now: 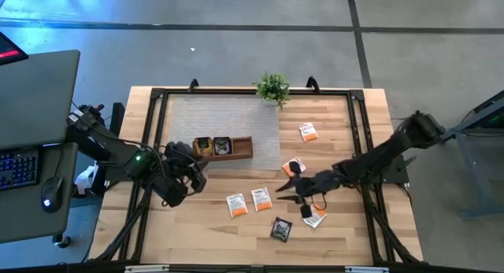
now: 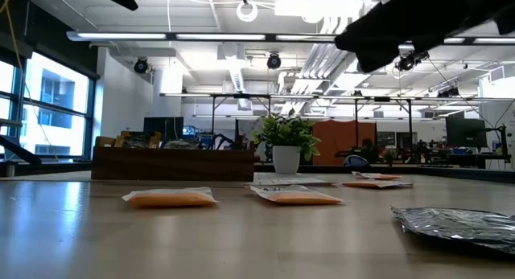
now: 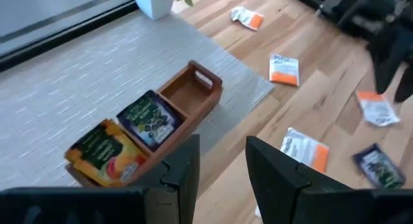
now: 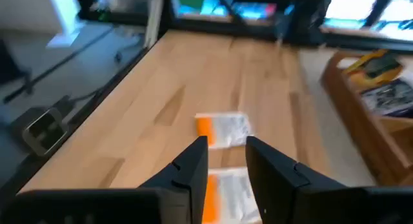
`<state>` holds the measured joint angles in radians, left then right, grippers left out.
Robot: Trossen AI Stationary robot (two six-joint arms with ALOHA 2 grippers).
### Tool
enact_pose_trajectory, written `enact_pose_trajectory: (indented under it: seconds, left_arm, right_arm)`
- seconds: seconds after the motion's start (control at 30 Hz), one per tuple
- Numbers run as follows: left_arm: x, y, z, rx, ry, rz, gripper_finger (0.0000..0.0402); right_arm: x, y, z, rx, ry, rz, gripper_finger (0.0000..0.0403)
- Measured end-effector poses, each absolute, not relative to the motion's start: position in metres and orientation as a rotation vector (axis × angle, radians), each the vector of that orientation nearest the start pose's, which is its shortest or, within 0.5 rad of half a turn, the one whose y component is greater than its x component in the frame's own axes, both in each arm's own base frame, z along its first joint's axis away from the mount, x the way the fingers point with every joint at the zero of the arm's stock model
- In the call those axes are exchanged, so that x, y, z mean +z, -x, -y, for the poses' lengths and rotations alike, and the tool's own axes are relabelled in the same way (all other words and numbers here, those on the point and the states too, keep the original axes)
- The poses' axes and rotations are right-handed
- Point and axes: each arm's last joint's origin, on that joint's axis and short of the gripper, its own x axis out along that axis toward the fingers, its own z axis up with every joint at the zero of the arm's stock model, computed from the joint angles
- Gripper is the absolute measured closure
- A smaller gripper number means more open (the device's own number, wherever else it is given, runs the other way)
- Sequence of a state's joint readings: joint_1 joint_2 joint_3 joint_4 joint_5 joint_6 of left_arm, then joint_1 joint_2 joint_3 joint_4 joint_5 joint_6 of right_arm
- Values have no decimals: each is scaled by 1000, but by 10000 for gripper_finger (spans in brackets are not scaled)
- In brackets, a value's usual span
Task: Pick & Place Tea
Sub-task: Put the purple tea bag into the middle section of the wooden organizer
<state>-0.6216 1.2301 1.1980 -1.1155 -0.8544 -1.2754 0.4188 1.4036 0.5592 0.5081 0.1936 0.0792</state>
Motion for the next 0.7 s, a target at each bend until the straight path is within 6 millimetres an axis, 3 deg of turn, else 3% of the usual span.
enact_pose_trajectory:
  seconds: [0.2,0.4,0.7]
  left_arm:
    - [325,-187,107,670,472,-535,277]
    - [325,-187,108,676,503,-531,277]
    - [326,-188,108,679,532,-520,277]
  right_arm:
    - [167,-256,-119,236,37,-339,255]
    - [147,-272,-143,510,85,-426,207]
    - [112,-304,-170,726,174,-621,193]
